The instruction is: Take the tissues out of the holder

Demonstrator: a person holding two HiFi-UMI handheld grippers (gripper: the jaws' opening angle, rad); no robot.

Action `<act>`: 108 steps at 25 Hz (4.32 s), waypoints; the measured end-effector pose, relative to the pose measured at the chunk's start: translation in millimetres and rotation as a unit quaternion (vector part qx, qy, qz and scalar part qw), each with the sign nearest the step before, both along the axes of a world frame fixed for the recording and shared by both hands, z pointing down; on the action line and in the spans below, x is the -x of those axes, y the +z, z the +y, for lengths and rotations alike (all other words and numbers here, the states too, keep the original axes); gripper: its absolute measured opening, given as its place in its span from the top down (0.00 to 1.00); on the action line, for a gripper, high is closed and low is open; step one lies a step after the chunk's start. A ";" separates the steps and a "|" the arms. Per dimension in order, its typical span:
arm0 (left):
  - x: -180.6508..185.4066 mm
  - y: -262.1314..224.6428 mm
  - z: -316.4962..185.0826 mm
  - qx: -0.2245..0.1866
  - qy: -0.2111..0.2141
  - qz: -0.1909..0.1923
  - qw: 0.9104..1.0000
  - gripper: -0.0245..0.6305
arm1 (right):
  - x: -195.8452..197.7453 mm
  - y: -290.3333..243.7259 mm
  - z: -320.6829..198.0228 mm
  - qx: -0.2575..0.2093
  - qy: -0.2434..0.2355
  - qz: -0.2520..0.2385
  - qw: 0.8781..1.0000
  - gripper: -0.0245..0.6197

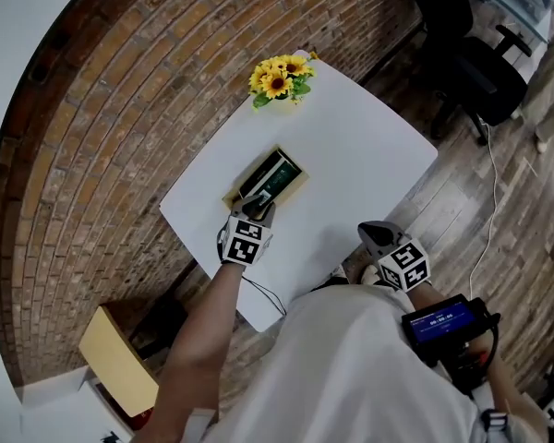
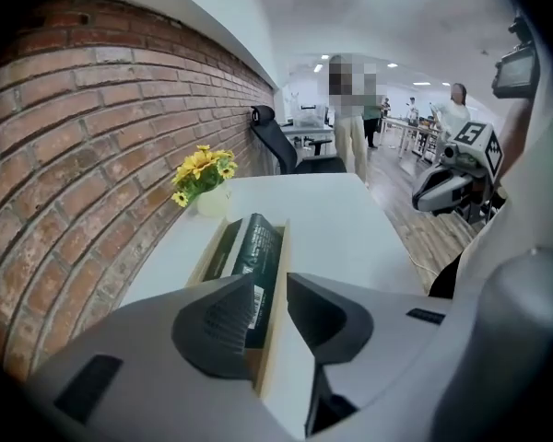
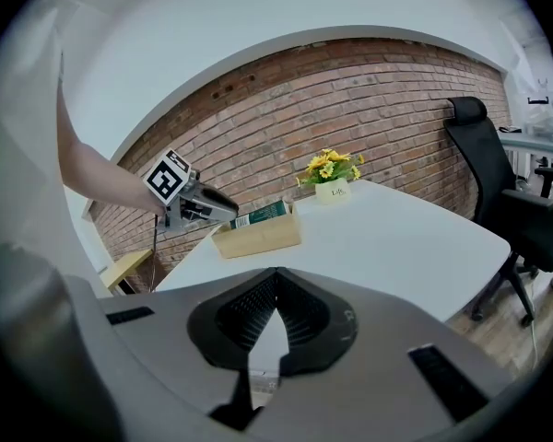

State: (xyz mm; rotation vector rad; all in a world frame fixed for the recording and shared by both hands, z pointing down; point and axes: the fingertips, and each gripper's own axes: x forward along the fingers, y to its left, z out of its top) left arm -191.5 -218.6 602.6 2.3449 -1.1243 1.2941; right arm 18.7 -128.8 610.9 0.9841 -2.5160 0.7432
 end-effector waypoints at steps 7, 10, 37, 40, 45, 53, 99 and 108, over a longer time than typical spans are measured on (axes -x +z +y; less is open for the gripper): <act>13.4 5.9 -28.1 0.015 0.038 -0.050 0.998 0.71 | -8.7 4.7 3.7 0.007 0.016 0.007 1.000 0.95; 13.2 9.7 -36.7 0.031 0.053 -0.064 0.996 0.64 | -16.0 6.0 5.6 0.009 0.023 0.012 1.000 0.95; 23.0 39.0 -39.8 0.119 0.092 -0.097 0.984 0.65 | -37.5 6.1 15.2 0.016 0.067 0.017 0.997 0.95; 23.7 34.2 -38.8 0.108 0.090 -0.101 0.985 0.65 | -39.7 6.5 16.2 0.016 0.069 0.017 0.997 0.95; 26.3 17.5 -36.8 0.086 0.077 -0.107 0.987 0.66 | -41.6 7.6 18.5 0.016 0.068 0.015 0.997 0.95; 22.0 -15.5 -33.9 0.015 0.070 -0.130 0.989 0.66 | -37.2 5.6 19.6 0.007 0.056 0.008 0.998 0.95; -127.5 26.1 20.0 -0.019 0.157 -0.155 0.975 0.66 | -91.3 7.5 46.5 0.010 0.119 -0.005 0.993 0.95; -130.1 48.8 22.4 -0.014 0.172 -0.163 0.971 0.65 | -96.2 12.2 49.5 0.019 0.132 -0.004 0.991 0.95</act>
